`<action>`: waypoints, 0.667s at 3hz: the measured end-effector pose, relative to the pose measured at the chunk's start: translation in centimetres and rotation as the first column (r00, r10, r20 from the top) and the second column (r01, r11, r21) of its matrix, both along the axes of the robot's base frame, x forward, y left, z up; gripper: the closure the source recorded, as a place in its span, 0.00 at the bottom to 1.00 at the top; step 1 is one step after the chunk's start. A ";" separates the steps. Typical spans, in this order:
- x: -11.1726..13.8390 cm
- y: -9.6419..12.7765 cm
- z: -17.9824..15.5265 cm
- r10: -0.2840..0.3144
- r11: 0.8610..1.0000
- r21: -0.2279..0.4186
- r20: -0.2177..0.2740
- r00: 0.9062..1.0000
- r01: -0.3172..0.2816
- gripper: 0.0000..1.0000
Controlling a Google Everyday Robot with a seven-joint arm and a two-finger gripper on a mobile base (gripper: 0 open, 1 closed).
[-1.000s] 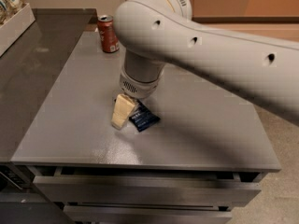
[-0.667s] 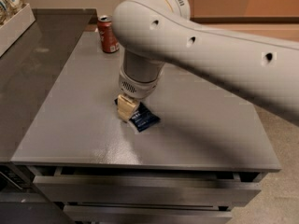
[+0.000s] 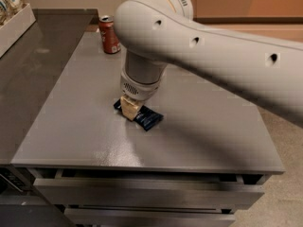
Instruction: Pick rxbar blueberry
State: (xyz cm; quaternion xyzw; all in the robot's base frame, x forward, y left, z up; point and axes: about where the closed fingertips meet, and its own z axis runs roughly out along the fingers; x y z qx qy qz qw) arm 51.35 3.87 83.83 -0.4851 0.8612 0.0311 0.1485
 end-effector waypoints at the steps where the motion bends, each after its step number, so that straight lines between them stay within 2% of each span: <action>1: -0.1 -0.1 1.0 0.007 1.000 0.014 0.019 1.000 -0.007 1.00; 2: -0.1 -0.2 2.8 0.012 0.999 0.036 0.048 0.999 -0.014 1.00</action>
Offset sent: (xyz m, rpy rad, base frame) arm -0.0003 -0.0039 0.0471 0.0673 -0.0785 0.0210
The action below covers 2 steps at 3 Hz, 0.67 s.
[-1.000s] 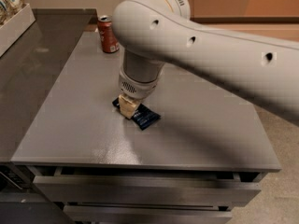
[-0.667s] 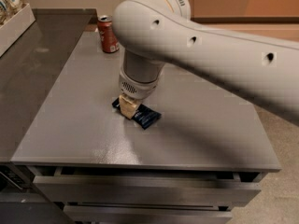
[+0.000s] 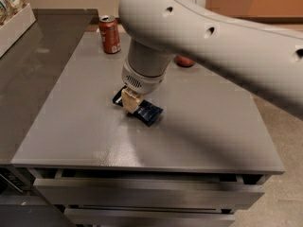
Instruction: Pick rxbar blueberry
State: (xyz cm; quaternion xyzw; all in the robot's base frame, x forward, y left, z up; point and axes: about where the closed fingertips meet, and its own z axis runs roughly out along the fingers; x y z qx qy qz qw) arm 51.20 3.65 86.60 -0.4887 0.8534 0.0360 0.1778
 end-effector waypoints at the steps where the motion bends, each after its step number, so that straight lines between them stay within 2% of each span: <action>1: 0.0 -0.1 2.0 0.013 1.000 0.022 0.030 0.999 -0.014 1.00; 2: 0.2 -0.3 4.5 0.035 0.998 0.042 0.060 0.998 -0.038 1.00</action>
Offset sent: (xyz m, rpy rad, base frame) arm 0.0066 -0.0049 0.0751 0.0725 -0.0907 0.0673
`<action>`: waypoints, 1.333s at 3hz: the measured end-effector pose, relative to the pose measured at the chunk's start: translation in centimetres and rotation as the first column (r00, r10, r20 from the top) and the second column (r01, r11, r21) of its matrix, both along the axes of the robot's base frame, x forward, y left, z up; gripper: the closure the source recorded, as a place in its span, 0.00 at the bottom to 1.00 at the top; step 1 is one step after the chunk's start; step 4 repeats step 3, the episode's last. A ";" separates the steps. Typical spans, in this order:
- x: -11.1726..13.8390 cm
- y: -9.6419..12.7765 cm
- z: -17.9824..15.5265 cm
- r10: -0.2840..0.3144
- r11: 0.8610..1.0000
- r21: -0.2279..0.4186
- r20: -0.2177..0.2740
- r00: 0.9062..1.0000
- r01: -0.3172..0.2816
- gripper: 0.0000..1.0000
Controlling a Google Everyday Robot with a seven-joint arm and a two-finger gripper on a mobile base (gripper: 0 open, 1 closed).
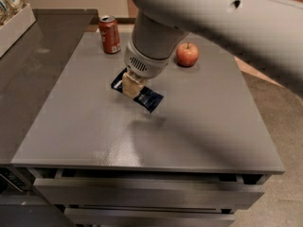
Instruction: Pick rxbar blueberry
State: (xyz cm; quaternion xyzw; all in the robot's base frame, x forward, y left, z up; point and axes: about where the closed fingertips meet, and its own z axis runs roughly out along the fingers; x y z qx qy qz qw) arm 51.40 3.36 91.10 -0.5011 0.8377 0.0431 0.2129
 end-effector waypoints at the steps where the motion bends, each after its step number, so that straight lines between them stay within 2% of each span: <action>1: 0.3 -0.5 2.7 0.032 0.999 0.005 0.019 0.999 -0.032 1.00; 2: 0.0 -1.8 6.6 0.094 0.996 -0.002 0.019 0.995 -0.094 1.00; 4: 0.0 -1.8 6.6 0.094 0.996 -0.002 0.019 0.995 -0.094 1.00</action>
Offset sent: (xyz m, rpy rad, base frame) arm 0.0057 -0.0229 0.0701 -0.0058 0.0004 0.0913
